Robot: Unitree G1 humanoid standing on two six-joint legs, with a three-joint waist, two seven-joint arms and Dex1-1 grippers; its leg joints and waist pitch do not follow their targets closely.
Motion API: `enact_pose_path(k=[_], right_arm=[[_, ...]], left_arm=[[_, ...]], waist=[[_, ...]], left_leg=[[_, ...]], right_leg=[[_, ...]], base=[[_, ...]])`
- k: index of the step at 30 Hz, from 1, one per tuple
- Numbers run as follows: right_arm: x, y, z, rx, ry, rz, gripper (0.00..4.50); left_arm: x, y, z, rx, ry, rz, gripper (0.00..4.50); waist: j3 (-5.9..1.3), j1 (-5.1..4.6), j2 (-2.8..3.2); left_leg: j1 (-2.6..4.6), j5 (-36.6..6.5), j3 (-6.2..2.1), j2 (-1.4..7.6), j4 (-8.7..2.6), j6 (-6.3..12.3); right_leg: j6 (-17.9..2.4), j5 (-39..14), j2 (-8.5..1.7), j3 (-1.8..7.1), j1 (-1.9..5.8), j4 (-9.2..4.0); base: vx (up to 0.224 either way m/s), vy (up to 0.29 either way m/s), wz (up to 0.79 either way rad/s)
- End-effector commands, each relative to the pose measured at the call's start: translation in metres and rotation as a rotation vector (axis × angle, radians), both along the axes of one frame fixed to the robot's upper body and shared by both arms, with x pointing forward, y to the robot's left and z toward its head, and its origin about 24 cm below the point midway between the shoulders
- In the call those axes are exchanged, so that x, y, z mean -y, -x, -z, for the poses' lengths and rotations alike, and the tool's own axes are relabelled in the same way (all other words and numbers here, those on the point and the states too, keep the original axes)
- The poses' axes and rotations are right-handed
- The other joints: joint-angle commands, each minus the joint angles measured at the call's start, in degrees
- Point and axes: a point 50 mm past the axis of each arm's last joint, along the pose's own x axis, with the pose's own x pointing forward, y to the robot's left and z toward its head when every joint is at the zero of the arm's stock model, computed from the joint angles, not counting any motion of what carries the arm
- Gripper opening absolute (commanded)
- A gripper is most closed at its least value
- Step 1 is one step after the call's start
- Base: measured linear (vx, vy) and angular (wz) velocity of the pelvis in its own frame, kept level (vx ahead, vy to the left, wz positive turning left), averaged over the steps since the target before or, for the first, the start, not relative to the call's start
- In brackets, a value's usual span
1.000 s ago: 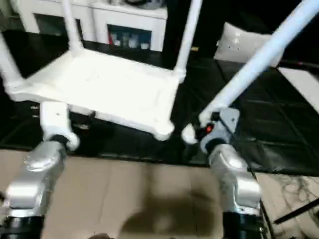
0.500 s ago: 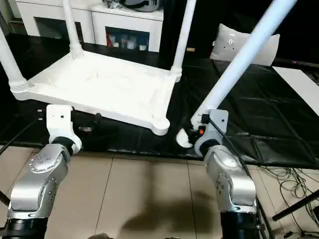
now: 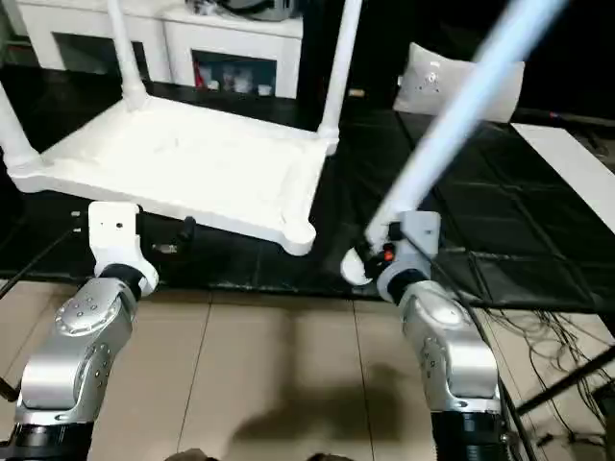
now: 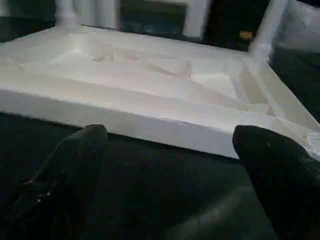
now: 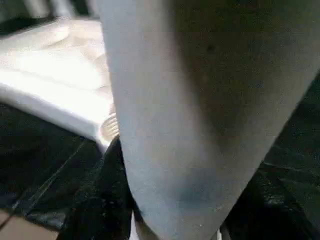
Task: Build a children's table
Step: Move to table
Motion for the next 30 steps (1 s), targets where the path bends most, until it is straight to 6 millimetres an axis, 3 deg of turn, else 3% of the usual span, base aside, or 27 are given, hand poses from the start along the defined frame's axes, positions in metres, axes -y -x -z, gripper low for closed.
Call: enact_pose_path(k=[1,2,3,4,5,6,7,8,9,11,12,14,16,17,20,21,24,25,27,30], right_arm=[[-0.0044,-0.0014,-0.0067,0.025,-0.002,-0.028,1.87],[-0.0051,-0.0011,-0.0066,0.026,0.002,-0.035,1.87],[-0.0062,-0.0003,-0.0062,0.029,0.006,-0.05,1.87],[-0.0067,0.0004,-0.0054,0.031,0.008,-0.057,1.87],[-0.0067,0.0005,-0.0052,0.031,0.007,-0.057,1.87],[-0.0063,0.0007,-0.0043,0.029,0.004,-0.053,1.87],[-0.0059,0.0008,-0.004,0.028,0.004,-0.05,1.87],[-0.0051,0.0007,-0.0036,0.028,0.001,-0.044,1.87],[-0.0046,0.0006,-0.0034,0.027,-0.002,-0.04,1.87],[-0.0033,0.0001,-0.003,0.026,-0.008,-0.03,1.87],[-0.0033,0.0001,-0.003,0.026,-0.008,-0.03,1.87],[-0.0026,-0.0002,-0.0027,0.026,-0.005,-0.025,1.87],[-0.0005,-0.0008,-0.0016,0.022,0.017,-0.009,1.87],[0.0009,-0.0012,-0.0009,0.022,0.027,-0.001,1.87],[0.0021,-0.0021,-0.0006,0.025,0.031,0.006,1.87],[0.0022,-0.0021,-0.0006,0.028,0.032,0.004,1.87],[0.0024,-0.0019,-0.0002,0.031,0.037,0.0,1.87],[0.0024,-0.0019,-0.0001,0.031,0.037,0.0,1.87],[0.0017,-0.0013,0.0003,0.03,0.034,-0.001,1.87],[-0.0011,-0.001,-0.0001,0.031,0.067,-0.029,1.87]], left_arm=[[-0.0032,0.0025,0.0049,-0.024,0.001,-0.013,4.5],[-0.0035,0.0026,0.0049,-0.024,-0.002,-0.015,4.5],[-0.0036,0.0028,0.0051,-0.024,-0.006,-0.015,4.5],[-0.0034,0.0029,0.0054,-0.025,-0.009,-0.014,4.5],[-0.0033,0.0029,0.0054,-0.026,-0.009,-0.014,4.5],[-0.0031,0.0028,0.0055,-0.026,-0.009,-0.014,4.5],[-0.003,0.0028,0.0054,-0.026,-0.01,-0.014,4.5],[-0.0028,0.0029,0.0054,-0.026,-0.01,-0.013,4.5],[-0.0027,0.003,0.0054,-0.025,-0.011,-0.013,4.5],[-0.0021,0.0036,0.0056,-0.026,-0.015,-0.005,4.5],[-0.0021,0.0036,0.0056,-0.026,-0.015,-0.005,4.5],[-0.0016,0.0039,0.0062,-0.029,-0.025,0.003,4.5],[-0.0007,0.0039,0.0076,-0.035,-0.04,0.015,4.5],[0.0003,0.0039,0.0081,-0.037,-0.042,0.022,4.5],[0.0024,0.0031,0.0082,-0.038,-0.033,0.034,4.5],[0.0035,0.0027,0.0079,-0.036,-0.026,0.042,4.5],[0.0042,0.0022,0.0081,-0.037,-0.027,0.047,4.5],[0.0042,0.0022,0.0081,-0.037,-0.027,0.047,4.5],[0.004,0.0021,0.008,-0.037,-0.025,0.049,4.5],[0.0038,0.0028,0.0083,-0.039,-0.021,0.05,4.5]], waist=[[-2.55,1.16,0.38],[-2.42,1.39,1.11],[-2.59,2.57,2.78],[-3.9,1.78,5.36],[-3.4,0.02,4.87],[-3.41,0.75,5.12],[-3.41,0.79,4.81],[-3.4,0.69,4.43],[-3.38,1.29,3.67],[-3.94,1.45,3.22],[-4.14,1.45,3.05],[-3.97,1.33,3.02],[-3.61,0.88,2.75],[-3.43,0.9,2.73],[-3.35,1.1,2.8],[-3.35,1.2,3.06],[-3.13,0.97,3.1],[-3.04,0.81,3.15],[-2.6,0.64,3.4],[-2.72,0.64,3.6]], left_leg=[[2.9,-2.1,-3.7,0.51,4.99,1.2],[-1.33,0.0,-5.13,3.11,5.61,0.6],[0.48,-2.6,-5.97,6.13,2.89,-0.21],[5.64,-8.7,-7.02,10.41,-2.14,-6.6],[3.76,-8.0,-7.58,10.93,-4.08,-7.68],[3.78,-11.7,-6.24,9.79,-4.55,-10.17],[3.68,-12.3,-5.75,9.02,-4.37,-10.72],[3.07,-11.9,-5.3,8.53,-4.52,-10.76],[1.91,-9.7,-4.04,7.85,-4.95,-9.2],[1.64,-6.1,-3.3,7.68,-5.02,-6.5],[1.82,-3.8,-2.85,7.55,-4.86,-4.74],[1.67,-3.2,-2.64,7.57,-5.02,-3.24],[1.58,-5.8,-2.36,7.64,-5.46,-1.69],[1.88,-8.0,-2.09,7.71,-5.57,-1.63],[2.32,-10.3,-1.54,7.96,-5.74,-1.87],[2.63,-12.1,-1.23,8.33,-5.93,-2.45],[3.67,-22.2,-1.35,8.53,-6.49,-4.34],[3.97,-25.5,-1.31,8.36,-6.69,-4.19],[5.49,-30.6,-1.06,8.09,-6.98,-3.35],[6.0,-29.0,-0.89,8.08,-7.52,-2.71]], right_leg=[[-3.1,-41.9,-9.63,3.57,-1.06,-15.14],[-8.1,-38.6,-12.74,2.37,4.4,-13.26],[-12.4,-26.2,-11.81,-0.51,4.7,-11.42],[-10.5,-9.7,-2.49,-0.88,0.58,-5.55],[-9.1,-2.2,-1.05,-0.74,1.23,-3.71],[-8.5,3.0,-1.34,-0.26,0.96,-4.21],[-8.6,4.8,-1.63,0.12,1.03,-4.63],[-8.9,6.3,-2.1,0.4,1.87,-5.11],[-9.0,7.7,-3.36,1.12,3.41,-5.92],[-9.1,9.0,-3.89,1.36,4.24,-6.3],[-9.5,10.7,-3.9,1.53,4.16,-6.49],[-10.1,11.0,-3.93,1.61,4.09,-6.68],[-10.5,5.1,-4.02,1.78,4.16,-7.34],[-10.4,0.4,-4.05,1.93,3.87,-7.87],[-10.1,-5.7,-3.93,2.08,3.43,-8.49],[-9.8,-8.3,-3.68,1.94,3.28,-8.55],[-7.9,-18.6,-3.25,1.49,3.37,-9.44],[-7.3,-22.0,-2.98,1.23,3.68,-10.11],[-6.4,-28.6,-2.48,0.42,4.22,-11.67],[-6.6,-27.4,-2.41,0.3,5.46,-12.4]], base=[[0.051,-0.136,0.59],[0.083,-0.051,0.52],[0.083,-0.051,0.52],[0.041,-0.009,0.62],[-0.048,0.007,0.37],[-0.048,0.007,0.37],[0.0,0.0,0.0],[0.0,0.0,0.0],[0.0,0.0,0.0],[0.0,0.0,0.0],[0.0,0.0,0.0],[0.0,0.0,0.0],[0.0,0.0,0.0],[0.0,0.0,0.0],[0.0,0.0,0.0],[0.0,0.0,0.0],[0.0,0.0,0.0],[0.0,0.0,0.0],[0.0,0.0,0.0],[0.041,0.013,-0.02]])
